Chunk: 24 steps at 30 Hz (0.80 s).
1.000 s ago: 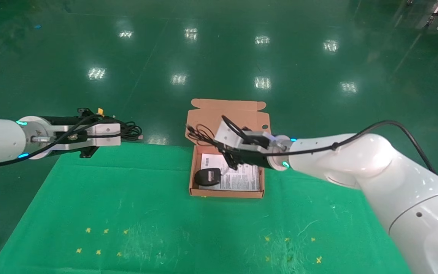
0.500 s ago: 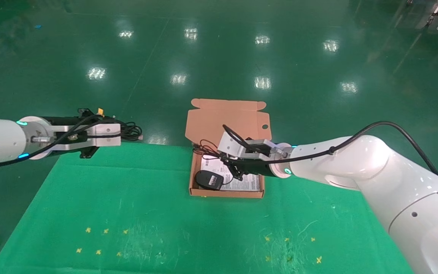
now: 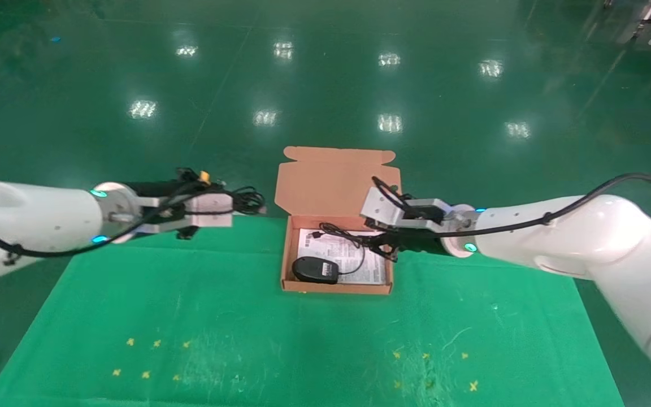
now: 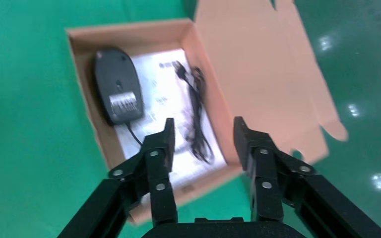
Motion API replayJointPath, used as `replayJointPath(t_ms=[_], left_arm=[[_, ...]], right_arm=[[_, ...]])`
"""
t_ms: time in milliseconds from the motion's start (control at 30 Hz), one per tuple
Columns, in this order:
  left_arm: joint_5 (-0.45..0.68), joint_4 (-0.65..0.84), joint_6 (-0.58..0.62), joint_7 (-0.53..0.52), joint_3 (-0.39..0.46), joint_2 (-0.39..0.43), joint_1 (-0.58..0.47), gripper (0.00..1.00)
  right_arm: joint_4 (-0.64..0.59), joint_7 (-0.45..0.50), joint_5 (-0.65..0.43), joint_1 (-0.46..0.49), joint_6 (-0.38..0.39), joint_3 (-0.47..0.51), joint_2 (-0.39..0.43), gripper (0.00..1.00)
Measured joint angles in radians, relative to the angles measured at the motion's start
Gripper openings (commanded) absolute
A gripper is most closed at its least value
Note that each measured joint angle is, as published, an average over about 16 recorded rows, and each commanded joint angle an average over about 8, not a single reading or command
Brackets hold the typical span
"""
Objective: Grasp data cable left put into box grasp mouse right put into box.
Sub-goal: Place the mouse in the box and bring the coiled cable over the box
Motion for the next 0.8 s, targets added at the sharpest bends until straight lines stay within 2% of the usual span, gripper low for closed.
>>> replayJointPath(t_ms=[167, 367, 600, 800], left_arm=[[-0.033, 0.052, -0.067, 0.044, 0.007, 0.058, 0.013, 0.00], [-0.094, 0.166, -0.173, 0.129, 0.019, 0.159, 0.027, 0.00], [-0.192, 0.339, -0.281, 0.260, 0.035, 0.292, 0.032, 0.00], [-0.298, 0.455, -0.339, 0.378, 0.068, 0.372, 0.035, 0.00]], right_arm=[[0.064, 0.018, -0.010, 0.006, -0.009, 0.000, 0.072, 1.00], [0.203, 0.083, -0.043, 0.006, -0.020, -0.005, 0.202, 1.00], [0.421, 0.227, -0.118, 0.001, -0.023, -0.017, 0.363, 1.00], [0.593, 0.376, -0.202, 0.007, -0.021, -0.025, 0.462, 1.00]])
